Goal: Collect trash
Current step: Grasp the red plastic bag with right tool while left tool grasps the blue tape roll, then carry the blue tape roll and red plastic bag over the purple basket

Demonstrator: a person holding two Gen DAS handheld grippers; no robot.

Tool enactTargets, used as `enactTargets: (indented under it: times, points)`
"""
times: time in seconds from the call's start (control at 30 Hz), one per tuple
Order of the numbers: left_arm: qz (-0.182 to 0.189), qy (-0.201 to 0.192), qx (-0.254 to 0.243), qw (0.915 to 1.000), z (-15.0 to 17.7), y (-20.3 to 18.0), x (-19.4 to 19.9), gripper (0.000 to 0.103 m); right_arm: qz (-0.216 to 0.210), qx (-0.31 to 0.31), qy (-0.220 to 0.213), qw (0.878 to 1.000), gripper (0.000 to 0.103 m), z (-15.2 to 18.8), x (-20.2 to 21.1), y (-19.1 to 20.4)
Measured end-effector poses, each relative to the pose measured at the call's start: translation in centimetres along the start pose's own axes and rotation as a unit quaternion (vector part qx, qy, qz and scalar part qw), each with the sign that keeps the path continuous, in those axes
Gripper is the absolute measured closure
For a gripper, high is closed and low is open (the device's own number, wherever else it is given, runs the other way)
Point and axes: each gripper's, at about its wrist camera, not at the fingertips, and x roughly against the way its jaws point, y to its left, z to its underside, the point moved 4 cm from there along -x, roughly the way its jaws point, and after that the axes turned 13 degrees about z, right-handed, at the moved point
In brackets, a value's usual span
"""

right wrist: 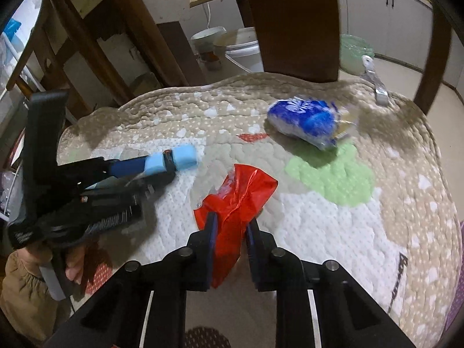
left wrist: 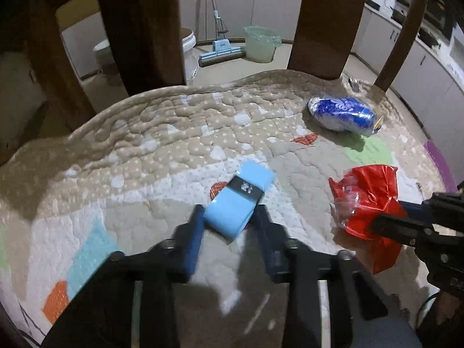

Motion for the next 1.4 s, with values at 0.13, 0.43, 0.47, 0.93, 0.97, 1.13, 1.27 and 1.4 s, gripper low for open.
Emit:
enactTargets:
  times: [0.13,0.43,0.47,0.93,0.97,1.13,1.27,1.4]
  points:
    - [-0.002,-0.02,0.027,0.9994,0.7,-0.1,1.8,0.075,-0.001,-0.007,-0.015,1.0,0.083,0.7,1.4,-0.7]
    - [-0.004,-0.06,0.038,0.9975,2.3,-4.0,5.9,0.075,-0.004,-0.011,-0.062,0.998,0.083,2.6,5.5,-1.9]
    - [-0.003,-0.06,0.035,0.9976,2.4,-4.6,6.0,0.075,-0.004,-0.012,-0.066,0.998,0.083,2.9,5.8,-2.1]
    - [-0.008,-0.031,-0.022,0.9992,3.2,-14.7,4.0,0.079,0.011,-0.076,-0.101,0.992,0.083,6.3,9.1,-9.7]
    - [-0.008,-0.029,-0.025,0.9992,3.3,-15.3,3.9,0.079,0.011,-0.083,-0.102,0.991,0.083,6.6,9.2,-10.4]
    - [-0.006,-0.018,-0.039,0.999,3.5,-17.7,3.2,0.079,0.012,-0.108,-0.108,0.988,0.083,7.8,9.6,-12.6]
    - [-0.01,-0.013,-0.054,0.9984,3.6,-19.4,2.9,0.079,0.014,-0.124,-0.113,0.986,0.083,8.4,9.7,-14.2]
    - [-0.013,-0.007,-0.066,0.9977,3.6,-20.6,2.6,0.079,0.018,-0.135,-0.118,0.984,0.083,8.9,9.7,-15.8]
